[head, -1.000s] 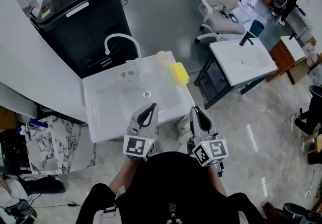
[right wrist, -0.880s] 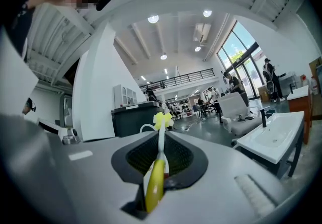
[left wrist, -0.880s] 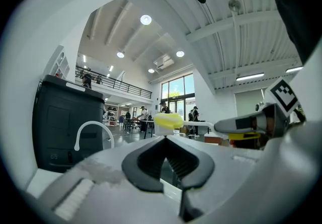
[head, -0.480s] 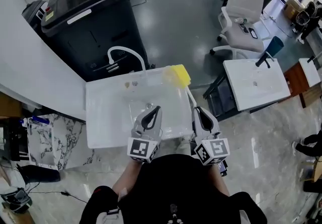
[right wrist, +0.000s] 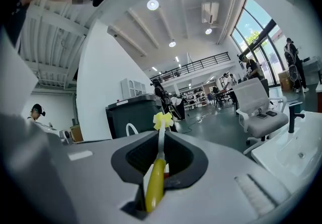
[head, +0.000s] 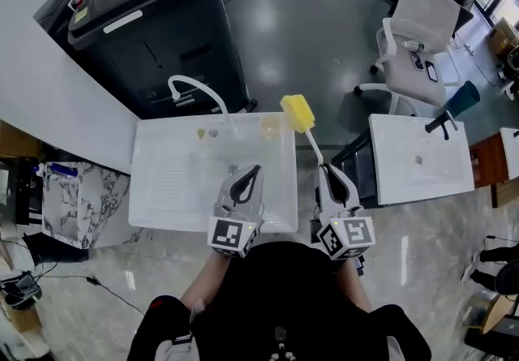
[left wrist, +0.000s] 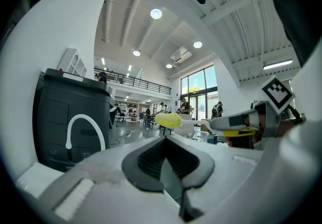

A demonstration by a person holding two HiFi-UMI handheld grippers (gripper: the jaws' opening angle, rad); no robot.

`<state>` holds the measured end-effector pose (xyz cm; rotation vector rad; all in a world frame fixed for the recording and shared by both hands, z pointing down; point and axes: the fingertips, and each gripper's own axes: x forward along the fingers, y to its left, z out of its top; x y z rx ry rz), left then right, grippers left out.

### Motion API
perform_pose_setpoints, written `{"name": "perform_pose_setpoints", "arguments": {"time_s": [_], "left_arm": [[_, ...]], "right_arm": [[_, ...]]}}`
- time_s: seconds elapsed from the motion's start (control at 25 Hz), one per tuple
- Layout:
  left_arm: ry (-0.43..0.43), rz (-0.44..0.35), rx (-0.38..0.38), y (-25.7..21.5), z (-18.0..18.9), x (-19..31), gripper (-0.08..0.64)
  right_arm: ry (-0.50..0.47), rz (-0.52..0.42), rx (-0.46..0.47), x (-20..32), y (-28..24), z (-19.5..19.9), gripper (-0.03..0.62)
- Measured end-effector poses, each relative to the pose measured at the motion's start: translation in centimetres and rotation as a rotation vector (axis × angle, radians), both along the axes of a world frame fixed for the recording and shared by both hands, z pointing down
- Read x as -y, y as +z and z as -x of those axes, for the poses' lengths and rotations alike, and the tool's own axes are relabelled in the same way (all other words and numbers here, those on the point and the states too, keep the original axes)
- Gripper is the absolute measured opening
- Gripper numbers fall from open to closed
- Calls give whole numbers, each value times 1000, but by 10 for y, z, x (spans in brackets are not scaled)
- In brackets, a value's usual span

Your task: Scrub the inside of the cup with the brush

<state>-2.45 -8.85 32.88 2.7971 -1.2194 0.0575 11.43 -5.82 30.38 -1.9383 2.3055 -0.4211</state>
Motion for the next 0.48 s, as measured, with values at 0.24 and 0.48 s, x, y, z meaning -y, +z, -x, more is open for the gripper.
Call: {"name": "perform_pose_setpoints", "arguments": {"time_s": [0.24, 0.48], "left_arm": [[-80, 4, 3, 8, -27, 20, 2], [-175, 21, 18, 28, -35, 42, 2]], "right_arm": [[-46, 25, 10, 28, 11, -36, 36], [-126, 48, 9, 60, 24, -49, 35]]}}
